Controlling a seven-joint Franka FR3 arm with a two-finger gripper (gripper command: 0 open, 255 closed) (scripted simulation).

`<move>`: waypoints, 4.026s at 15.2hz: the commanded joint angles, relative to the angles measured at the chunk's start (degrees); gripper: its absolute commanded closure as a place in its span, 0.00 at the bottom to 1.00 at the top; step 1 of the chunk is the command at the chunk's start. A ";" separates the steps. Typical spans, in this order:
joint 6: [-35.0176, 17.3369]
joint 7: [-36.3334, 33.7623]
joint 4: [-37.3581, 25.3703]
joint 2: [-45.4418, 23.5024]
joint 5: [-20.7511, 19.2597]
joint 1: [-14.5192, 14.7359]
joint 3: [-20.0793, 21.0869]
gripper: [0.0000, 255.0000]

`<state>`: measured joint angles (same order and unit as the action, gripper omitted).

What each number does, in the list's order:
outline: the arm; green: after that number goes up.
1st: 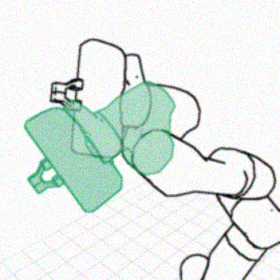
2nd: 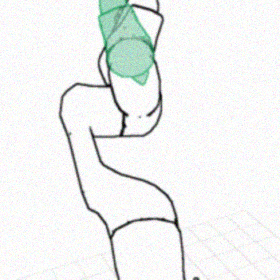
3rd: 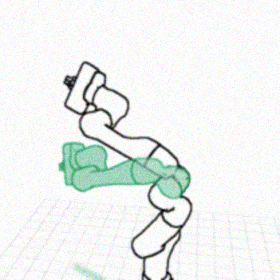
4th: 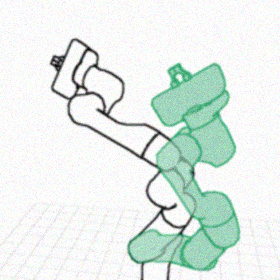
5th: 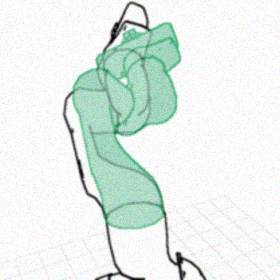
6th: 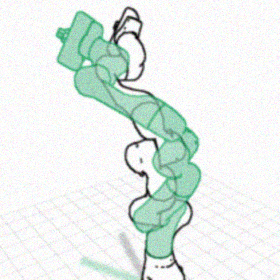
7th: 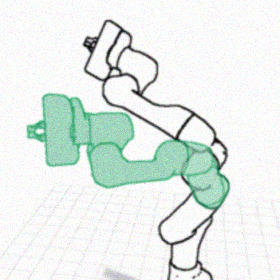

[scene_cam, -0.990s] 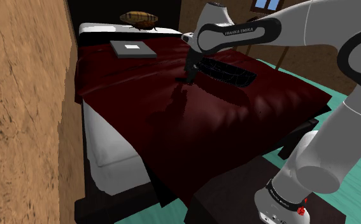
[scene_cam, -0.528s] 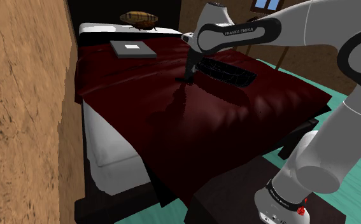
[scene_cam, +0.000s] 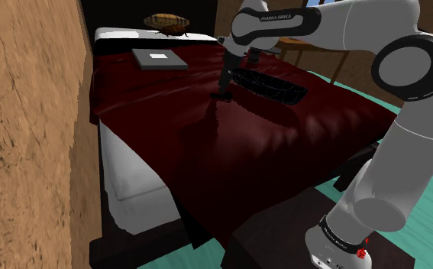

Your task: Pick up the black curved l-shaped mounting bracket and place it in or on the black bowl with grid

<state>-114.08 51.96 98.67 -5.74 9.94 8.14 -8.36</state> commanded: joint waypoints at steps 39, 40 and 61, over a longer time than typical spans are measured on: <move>8.94 -1.79 -10.15 -2.21 1.63 -0.34 0.04 1.00; 9.73 -1.91 -11.06 -2.32 1.61 -0.37 0.02 1.00; 24.59 1.15 -27.33 -4.62 2.86 -4.42 -2.13 1.00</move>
<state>-89.53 51.99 70.83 -10.70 12.65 4.38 -10.10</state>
